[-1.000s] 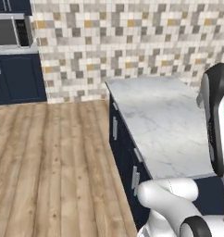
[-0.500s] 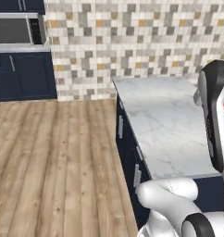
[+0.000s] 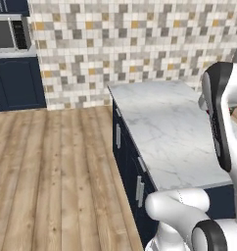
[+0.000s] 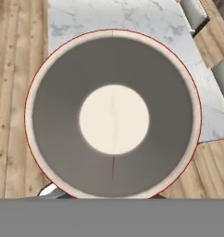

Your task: Clear the mugs and bowl far away from the sink.

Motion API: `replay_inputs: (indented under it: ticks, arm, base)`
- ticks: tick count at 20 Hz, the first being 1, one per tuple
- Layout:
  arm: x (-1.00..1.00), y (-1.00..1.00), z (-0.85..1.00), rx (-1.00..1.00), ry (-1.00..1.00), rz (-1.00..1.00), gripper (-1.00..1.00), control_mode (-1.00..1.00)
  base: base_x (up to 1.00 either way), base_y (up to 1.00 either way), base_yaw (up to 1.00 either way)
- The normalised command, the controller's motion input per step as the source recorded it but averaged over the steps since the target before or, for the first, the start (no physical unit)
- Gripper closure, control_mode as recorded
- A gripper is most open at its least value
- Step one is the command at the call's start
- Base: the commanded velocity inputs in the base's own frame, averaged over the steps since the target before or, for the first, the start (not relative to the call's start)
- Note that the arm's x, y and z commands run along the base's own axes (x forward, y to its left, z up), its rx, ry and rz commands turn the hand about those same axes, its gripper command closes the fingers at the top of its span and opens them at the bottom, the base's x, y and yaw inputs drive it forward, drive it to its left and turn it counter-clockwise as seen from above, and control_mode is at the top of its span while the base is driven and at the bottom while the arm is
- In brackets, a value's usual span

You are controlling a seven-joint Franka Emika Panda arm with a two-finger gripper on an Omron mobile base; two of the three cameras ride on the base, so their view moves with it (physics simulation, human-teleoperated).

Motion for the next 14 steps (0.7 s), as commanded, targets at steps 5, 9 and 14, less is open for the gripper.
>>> replay_inputs:
  ticks: [5,9,14]
  arm:
    - [0.52,-0.20,-0.52,0.07,0.02,0.29,1.00,-1.00]
    - [0.50,-0.01,-0.66,0.00,0.01,0.18,1.00,-1.00]
    - [0.50,0.00,-0.66,0.00,0.01,0.07,1.00,-1.00]
  base:
    - [0.00,0.00,0.00]
    - [0.00,0.00,0.00]
    - [0.00,0.00,0.00]
